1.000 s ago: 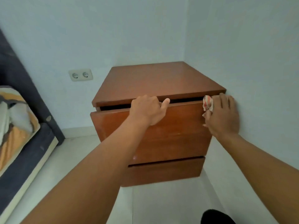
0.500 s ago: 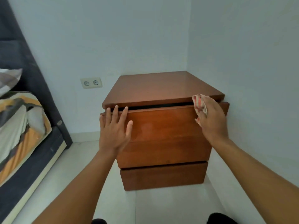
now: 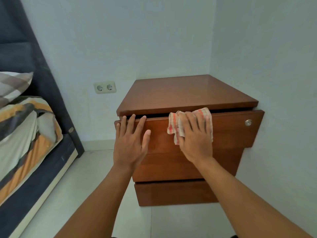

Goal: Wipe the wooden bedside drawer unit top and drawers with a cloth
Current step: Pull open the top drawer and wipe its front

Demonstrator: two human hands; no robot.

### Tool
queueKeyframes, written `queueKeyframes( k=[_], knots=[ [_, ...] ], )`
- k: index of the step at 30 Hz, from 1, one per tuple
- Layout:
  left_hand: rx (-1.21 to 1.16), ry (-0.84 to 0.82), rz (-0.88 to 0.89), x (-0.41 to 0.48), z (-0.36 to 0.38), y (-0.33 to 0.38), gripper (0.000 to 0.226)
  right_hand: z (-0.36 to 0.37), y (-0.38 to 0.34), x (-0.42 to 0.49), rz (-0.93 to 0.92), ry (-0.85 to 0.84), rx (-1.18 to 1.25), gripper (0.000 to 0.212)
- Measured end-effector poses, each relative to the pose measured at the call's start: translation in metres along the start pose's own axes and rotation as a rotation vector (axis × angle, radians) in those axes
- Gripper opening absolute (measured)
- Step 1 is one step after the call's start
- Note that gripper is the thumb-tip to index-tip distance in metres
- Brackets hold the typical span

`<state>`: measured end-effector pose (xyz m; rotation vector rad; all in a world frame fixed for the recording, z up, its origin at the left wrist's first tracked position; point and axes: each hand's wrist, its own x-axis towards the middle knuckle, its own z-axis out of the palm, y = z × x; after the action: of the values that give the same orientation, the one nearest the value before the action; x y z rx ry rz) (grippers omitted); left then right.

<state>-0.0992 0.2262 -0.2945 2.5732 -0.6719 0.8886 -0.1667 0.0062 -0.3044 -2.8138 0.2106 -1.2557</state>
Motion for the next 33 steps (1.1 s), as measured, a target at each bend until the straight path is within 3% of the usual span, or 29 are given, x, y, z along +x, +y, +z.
queueKeyframes(
  k=[10, 15, 18, 20, 21, 22, 24, 25, 28, 31, 33],
  knots=[
    [0.007, 0.058, 0.024, 0.006, 0.005, 0.0, 0.059, -0.016, 0.125, -0.006, 0.181, 0.074, -0.034, 0.062],
    [-0.024, 0.059, 0.029, 0.007, 0.006, 0.001, 0.062, -0.019, 0.153, -0.013, 0.369, 0.108, 0.149, 0.082],
    [-0.042, 0.068, 0.026, 0.007, 0.009, 0.002, 0.063, -0.024, 0.132, -0.011, 0.423, 0.277, 0.214, 0.063],
    [-0.055, 0.075, 0.021, 0.006, 0.012, 0.002, 0.062, -0.024, 0.08, -0.018, 0.341, 0.358, 0.319, 0.034],
    [-0.058, 0.08, 0.019, 0.006, 0.013, 0.001, 0.063, -0.019, 0.05, -0.023, 0.269, 0.3, 0.401, 0.032],
    [-0.057, 0.085, 0.02, 0.005, 0.014, 0.001, 0.063, -0.008, 0.023, -0.028, 0.152, 0.217, 0.417, 0.044],
    [-0.049, 0.094, 0.026, 0.004, 0.016, 0.0, 0.062, 0.034, -0.018, -0.036, -0.118, -0.003, 0.223, 0.092],
    [-0.044, 0.099, 0.028, 0.004, 0.017, -0.001, 0.062, 0.057, -0.026, -0.038, -0.166, -0.047, 0.114, 0.101],
    [-0.034, 0.109, 0.023, 0.004, 0.019, -0.001, 0.062, 0.089, -0.029, -0.04, -0.103, -0.018, -0.039, 0.086],
    [-0.027, 0.114, 0.012, 0.005, 0.021, 0.001, 0.063, 0.094, -0.001, -0.047, -0.122, -0.027, -0.064, 0.082],
    [-0.022, 0.118, 0.004, 0.005, 0.023, 0.003, 0.064, 0.095, 0.03, -0.053, -0.031, -0.011, -0.04, 0.079]
  ],
)
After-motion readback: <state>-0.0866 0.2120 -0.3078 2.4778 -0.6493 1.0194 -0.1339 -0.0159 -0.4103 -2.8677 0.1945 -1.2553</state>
